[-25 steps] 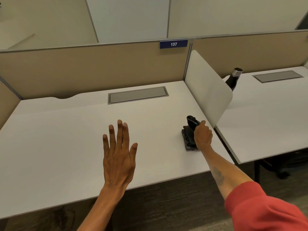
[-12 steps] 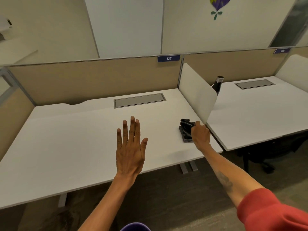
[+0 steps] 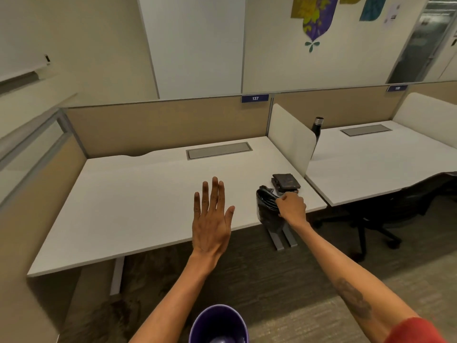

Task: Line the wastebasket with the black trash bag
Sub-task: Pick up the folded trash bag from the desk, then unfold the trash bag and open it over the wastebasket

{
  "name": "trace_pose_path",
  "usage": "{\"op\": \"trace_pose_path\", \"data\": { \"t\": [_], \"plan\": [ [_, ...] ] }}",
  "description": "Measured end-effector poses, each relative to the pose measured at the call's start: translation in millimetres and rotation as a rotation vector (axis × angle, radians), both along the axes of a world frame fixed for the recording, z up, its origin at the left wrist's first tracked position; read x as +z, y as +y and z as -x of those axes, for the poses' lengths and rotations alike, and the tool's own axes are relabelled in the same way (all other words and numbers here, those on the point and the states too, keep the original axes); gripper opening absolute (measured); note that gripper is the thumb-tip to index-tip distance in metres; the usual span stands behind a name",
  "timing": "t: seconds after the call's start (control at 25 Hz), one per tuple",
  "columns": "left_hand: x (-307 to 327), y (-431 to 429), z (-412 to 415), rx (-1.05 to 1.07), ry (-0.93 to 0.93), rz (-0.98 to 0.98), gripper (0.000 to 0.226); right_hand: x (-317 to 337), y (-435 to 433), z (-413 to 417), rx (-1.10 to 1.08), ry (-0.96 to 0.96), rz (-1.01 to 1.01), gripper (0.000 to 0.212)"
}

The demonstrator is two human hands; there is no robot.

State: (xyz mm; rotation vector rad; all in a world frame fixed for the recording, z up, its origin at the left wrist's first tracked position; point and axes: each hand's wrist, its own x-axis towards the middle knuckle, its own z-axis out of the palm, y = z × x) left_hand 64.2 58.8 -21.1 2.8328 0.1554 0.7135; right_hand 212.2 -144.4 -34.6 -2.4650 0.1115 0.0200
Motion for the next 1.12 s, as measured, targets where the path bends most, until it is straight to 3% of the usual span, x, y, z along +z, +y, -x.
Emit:
{"op": "trace_pose_path", "data": {
  "t": [0.08, 0.24, 0.36, 0.48, 0.56, 0.8, 1.12],
  "plan": [
    [-5.1, -2.8, 25.6, -0.035, 0.028, 0.014, 0.068, 1.8, 4.8, 32.9, -0.025, 0.096, -0.229, 0.018],
    [-15.2, -9.3, 56.2, -0.177, 0.115, 0.070, 0.066, 10.9, 23.0, 88.0, -0.177, 0.400, -0.875, 0.006],
    [-23.3, -15.4, 65.7, -0.264, 0.220, 0.184, 0.066, 18.1, 37.3, 114.3, -0.183, 0.523, -1.057, 0.003],
    [-23.5, -20.6, 69.3, -0.222, 0.309, 0.339, 0.080, 25.3, 46.1, 128.5, -0.126, 0.644, -1.184, 0.021],
    [-20.8, -21.6, 69.4, -0.191, 0.288, 0.540, 0.086, 31.6, 49.2, 132.3, -0.073, 0.739, -1.258, 0.033],
    [-10.8, -18.8, 71.2, -0.135, 0.236, 1.182, 0.027, 37.8, 43.3, 131.9, 0.093, 0.886, -1.328, 0.035],
    [-21.0, -12.0, 84.0, 0.204, 0.122, 1.461, 0.038, 27.1, 15.0, 125.6, 0.196, 0.858, -1.161, 0.049]
  ]
}}
